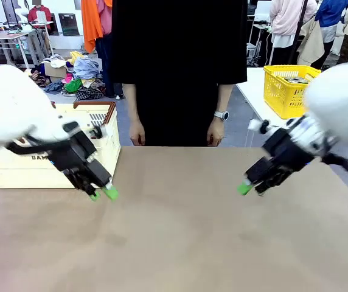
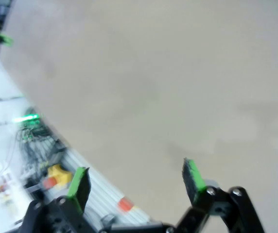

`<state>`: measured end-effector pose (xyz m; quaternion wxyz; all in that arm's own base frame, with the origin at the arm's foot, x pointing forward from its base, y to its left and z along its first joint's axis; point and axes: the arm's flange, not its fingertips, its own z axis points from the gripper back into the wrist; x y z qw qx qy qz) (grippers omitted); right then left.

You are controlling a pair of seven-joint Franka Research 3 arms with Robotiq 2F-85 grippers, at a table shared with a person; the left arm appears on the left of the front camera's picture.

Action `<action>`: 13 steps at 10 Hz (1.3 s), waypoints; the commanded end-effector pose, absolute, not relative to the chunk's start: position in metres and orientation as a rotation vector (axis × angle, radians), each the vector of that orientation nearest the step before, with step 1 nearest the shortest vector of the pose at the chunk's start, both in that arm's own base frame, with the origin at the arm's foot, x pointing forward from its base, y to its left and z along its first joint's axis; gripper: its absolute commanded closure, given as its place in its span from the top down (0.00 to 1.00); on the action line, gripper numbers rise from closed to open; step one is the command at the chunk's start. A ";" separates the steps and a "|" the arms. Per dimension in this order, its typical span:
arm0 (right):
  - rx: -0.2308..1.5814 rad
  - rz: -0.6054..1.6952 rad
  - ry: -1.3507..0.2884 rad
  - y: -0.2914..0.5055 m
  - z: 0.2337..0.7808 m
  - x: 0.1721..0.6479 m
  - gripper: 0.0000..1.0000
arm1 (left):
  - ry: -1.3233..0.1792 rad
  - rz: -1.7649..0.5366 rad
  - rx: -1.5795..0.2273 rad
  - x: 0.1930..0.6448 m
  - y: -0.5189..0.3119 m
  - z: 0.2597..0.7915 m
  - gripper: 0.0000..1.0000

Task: Place the drinks into the Shopping basket.
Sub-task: Pick up one drink and place it into the Shopping basket.

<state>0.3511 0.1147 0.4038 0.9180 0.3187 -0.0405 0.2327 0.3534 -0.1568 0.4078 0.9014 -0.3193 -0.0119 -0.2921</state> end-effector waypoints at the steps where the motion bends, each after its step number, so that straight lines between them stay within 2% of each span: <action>1: 1.059 0.248 0.030 0.041 0.443 0.363 1.00 | -0.135 -0.485 -0.963 0.359 -0.095 0.461 1.00; 3: 1.196 0.037 -0.068 -0.045 0.472 0.351 1.00 | -0.409 -0.261 -1.173 0.342 0.021 0.506 1.00; 5: 1.278 -0.191 -0.241 -0.147 0.483 0.329 1.00 | -0.628 0.075 -1.211 0.310 0.144 0.499 1.00; 7: 1.337 -0.386 -0.361 -0.218 0.475 0.313 1.00 | -0.712 0.284 -1.316 0.285 0.215 0.464 1.00; 9: 1.335 -0.517 -0.397 -0.251 0.456 0.311 1.00 | -0.811 0.430 -1.346 0.268 0.250 0.438 1.00; 10: 1.312 -0.560 -0.427 -0.251 0.448 0.315 1.00 | -0.806 0.476 -1.325 0.271 0.252 0.433 1.00; 11: 1.157 -0.553 -0.465 -0.232 0.445 0.323 1.00 | -0.800 0.470 -1.229 0.279 0.246 0.432 1.00; 12: 1.326 -0.548 -0.388 -0.265 0.448 0.299 1.00 | -0.775 0.496 -1.334 0.254 0.267 0.430 1.00; 13: 1.326 -0.548 -0.388 -0.265 0.448 0.299 1.00 | -0.775 0.496 -1.334 0.254 0.267 0.430 1.00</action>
